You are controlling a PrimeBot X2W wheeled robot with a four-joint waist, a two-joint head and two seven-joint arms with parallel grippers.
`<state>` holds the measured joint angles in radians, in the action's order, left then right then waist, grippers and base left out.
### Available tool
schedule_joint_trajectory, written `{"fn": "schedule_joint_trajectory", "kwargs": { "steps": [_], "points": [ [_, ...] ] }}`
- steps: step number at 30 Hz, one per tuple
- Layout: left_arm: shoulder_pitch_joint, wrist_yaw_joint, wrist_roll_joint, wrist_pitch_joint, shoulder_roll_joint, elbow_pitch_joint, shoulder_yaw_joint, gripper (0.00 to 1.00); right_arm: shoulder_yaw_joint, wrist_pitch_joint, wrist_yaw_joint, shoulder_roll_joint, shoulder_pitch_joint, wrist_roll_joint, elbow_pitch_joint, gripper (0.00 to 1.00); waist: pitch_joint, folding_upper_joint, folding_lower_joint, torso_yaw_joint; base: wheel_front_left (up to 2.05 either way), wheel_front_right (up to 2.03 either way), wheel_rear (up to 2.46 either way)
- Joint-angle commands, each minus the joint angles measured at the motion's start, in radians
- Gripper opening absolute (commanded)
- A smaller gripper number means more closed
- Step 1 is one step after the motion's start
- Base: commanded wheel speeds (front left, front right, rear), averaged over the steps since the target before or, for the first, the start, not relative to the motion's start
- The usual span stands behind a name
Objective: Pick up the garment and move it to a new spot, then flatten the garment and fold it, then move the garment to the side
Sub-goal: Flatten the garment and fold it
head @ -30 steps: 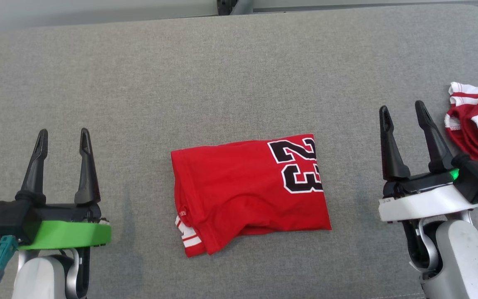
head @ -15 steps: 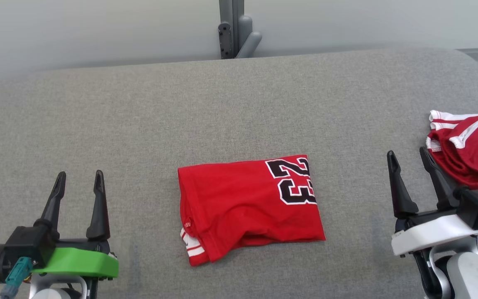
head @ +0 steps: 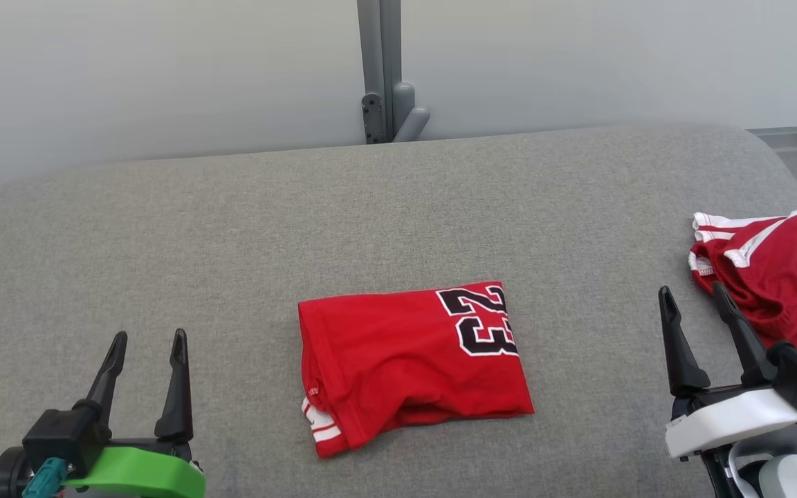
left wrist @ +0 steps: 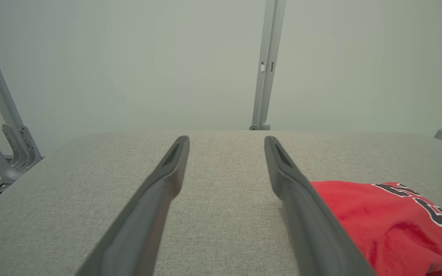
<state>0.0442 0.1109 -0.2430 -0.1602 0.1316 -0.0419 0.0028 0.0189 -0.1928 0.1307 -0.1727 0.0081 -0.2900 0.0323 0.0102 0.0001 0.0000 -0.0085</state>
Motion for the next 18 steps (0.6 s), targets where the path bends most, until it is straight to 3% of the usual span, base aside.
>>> {"fn": "schedule_joint_trajectory", "kwargs": {
  "steps": [1,18],
  "points": [
    [0.014,-0.006,-0.002,0.0,0.008,0.003,0.002,1.0,-0.005,0.006,0.0,0.001,0.012,0.0,-0.005,1.0,0.003,-0.0001,0.0,0.002,0.0,0.0,0.0],
    [0.006,-0.015,-0.014,0.004,0.023,0.003,-0.008,1.0,-0.018,0.028,0.0,0.015,0.015,0.017,-0.006,1.0,0.005,-0.0001,0.0,0.004,0.0,0.0,0.0]
  ]
}}
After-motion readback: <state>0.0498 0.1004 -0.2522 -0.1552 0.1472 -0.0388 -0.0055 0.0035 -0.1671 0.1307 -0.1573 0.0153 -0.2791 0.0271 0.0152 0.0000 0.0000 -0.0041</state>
